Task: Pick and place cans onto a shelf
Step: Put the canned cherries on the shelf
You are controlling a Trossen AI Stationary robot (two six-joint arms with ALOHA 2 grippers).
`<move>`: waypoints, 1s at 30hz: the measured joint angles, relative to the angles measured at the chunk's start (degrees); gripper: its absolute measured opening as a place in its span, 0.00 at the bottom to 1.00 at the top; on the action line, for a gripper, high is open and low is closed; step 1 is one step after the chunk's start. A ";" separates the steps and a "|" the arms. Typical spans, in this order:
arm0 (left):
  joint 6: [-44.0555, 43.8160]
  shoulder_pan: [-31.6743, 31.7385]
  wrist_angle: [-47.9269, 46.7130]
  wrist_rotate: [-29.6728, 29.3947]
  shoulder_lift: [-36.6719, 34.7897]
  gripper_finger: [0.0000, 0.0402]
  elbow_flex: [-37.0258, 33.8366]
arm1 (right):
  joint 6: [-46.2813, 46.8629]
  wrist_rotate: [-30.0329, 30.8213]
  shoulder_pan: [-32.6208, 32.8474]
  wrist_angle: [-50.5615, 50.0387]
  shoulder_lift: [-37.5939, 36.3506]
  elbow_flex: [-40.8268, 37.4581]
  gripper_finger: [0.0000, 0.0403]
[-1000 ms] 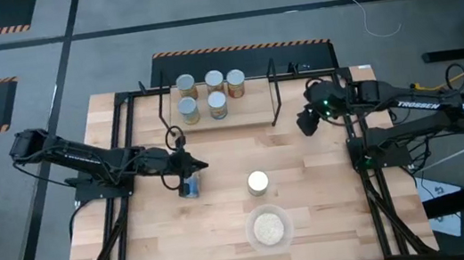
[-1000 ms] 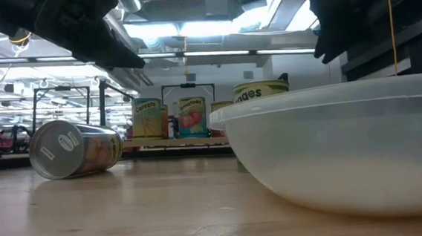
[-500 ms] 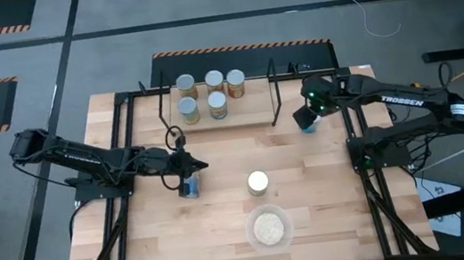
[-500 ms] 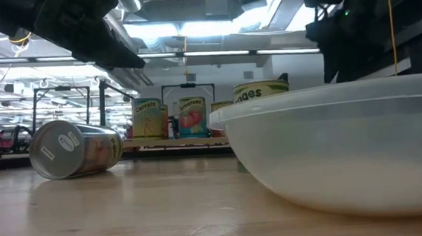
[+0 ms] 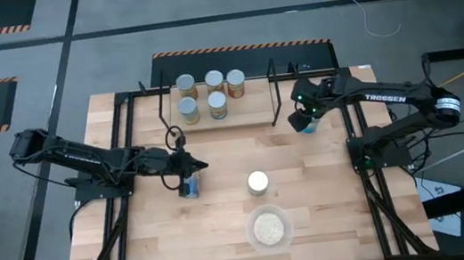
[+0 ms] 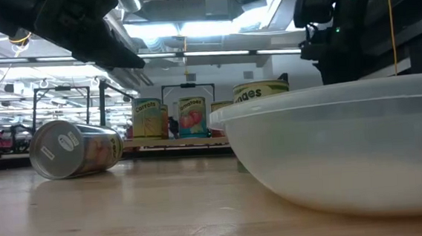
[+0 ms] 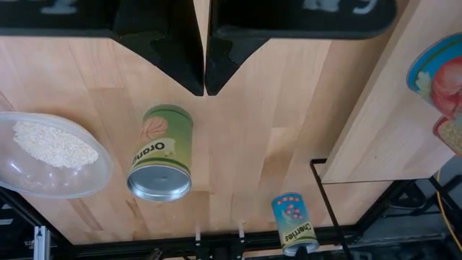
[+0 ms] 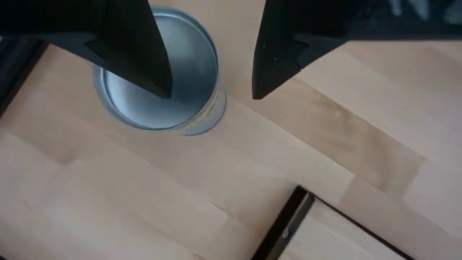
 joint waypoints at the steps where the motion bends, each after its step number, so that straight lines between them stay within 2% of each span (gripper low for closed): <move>1: 0.00 0.00 0.00 0.00 0.00 0.02 0.00 | 0.00 0.00 0.00 0.08 0.45 0.00 0.49; 7: 0.00 0.00 0.00 0.02 0.00 0.02 0.00 | -0.02 0.00 0.00 0.04 2.35 0.00 0.48; 12: 0.00 0.01 0.00 0.02 0.00 0.02 0.00 | -0.04 -0.15 0.00 0.00 3.29 -0.02 0.42; 20: 0.01 0.02 0.00 0.02 0.00 0.02 0.00 | -1.44 -3.84 0.00 -1.34 3.60 -0.02 0.32; 30: 0.01 0.02 -0.02 0.02 0.00 0.02 0.00 | -3.16 -3.96 0.00 -4.88 3.58 -0.02 0.23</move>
